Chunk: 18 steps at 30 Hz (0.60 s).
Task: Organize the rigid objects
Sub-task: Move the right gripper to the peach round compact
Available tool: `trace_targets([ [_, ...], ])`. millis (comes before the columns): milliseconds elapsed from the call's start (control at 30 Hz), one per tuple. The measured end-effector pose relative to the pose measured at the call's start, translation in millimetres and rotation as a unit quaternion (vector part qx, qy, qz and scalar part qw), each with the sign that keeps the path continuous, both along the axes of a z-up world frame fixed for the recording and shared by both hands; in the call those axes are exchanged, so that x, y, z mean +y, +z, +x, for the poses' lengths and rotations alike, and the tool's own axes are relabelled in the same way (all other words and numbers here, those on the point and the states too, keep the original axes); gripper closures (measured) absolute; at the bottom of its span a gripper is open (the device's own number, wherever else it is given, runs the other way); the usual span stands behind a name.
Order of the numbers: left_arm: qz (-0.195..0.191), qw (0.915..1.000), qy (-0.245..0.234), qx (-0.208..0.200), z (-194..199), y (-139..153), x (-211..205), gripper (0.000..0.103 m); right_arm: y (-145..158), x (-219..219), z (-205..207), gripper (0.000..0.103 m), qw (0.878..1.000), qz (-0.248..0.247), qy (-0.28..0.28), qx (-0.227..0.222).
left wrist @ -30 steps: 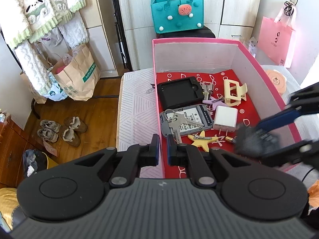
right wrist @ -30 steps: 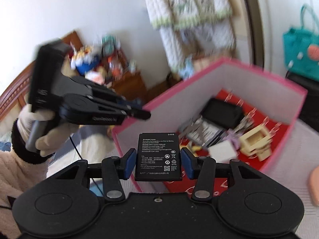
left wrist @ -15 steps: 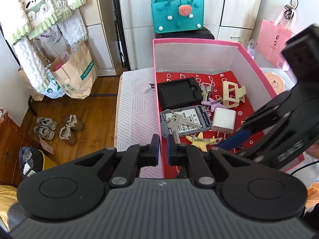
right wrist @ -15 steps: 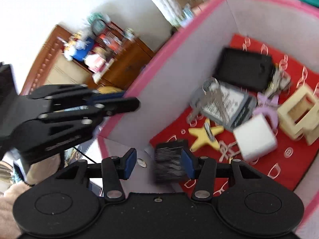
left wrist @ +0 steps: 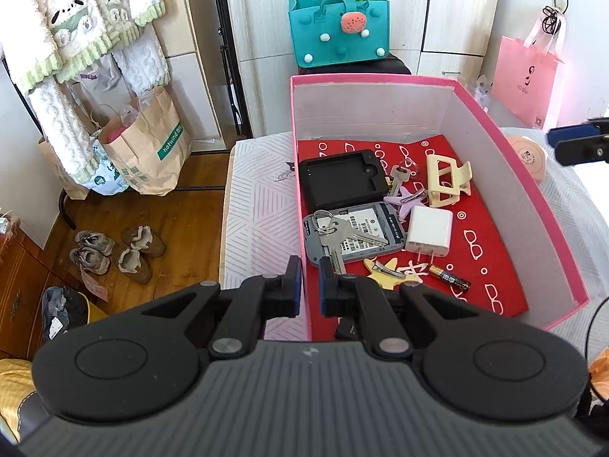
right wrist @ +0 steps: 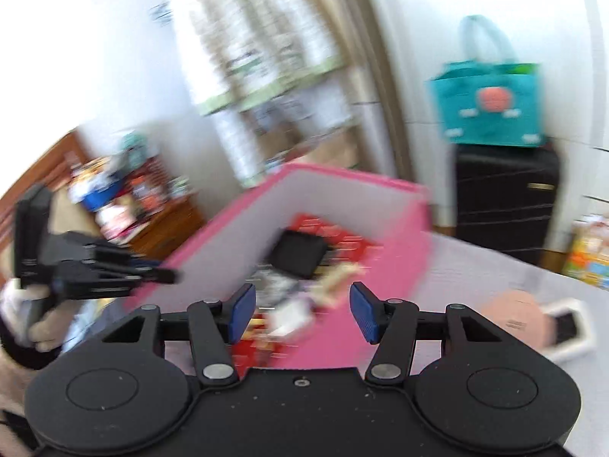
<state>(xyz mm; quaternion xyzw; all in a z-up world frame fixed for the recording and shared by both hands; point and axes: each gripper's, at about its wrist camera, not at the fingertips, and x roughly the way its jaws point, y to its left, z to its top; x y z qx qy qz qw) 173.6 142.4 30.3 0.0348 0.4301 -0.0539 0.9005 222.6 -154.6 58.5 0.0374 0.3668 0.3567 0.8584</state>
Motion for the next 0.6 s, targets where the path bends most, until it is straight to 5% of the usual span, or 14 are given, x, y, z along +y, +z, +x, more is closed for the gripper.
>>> trace_targets([
  [233,-0.008,0.9999,0.009,-0.003,-1,-1,1,0.096,-33,-49,6,0.037,0.993,-0.065,-0.1,-0.028],
  [600,-0.005,0.9999,0.012,-0.003,-1,0,-2,0.096,-94,-42,24,0.028,0.972,-0.193,-0.097,-0.096],
])
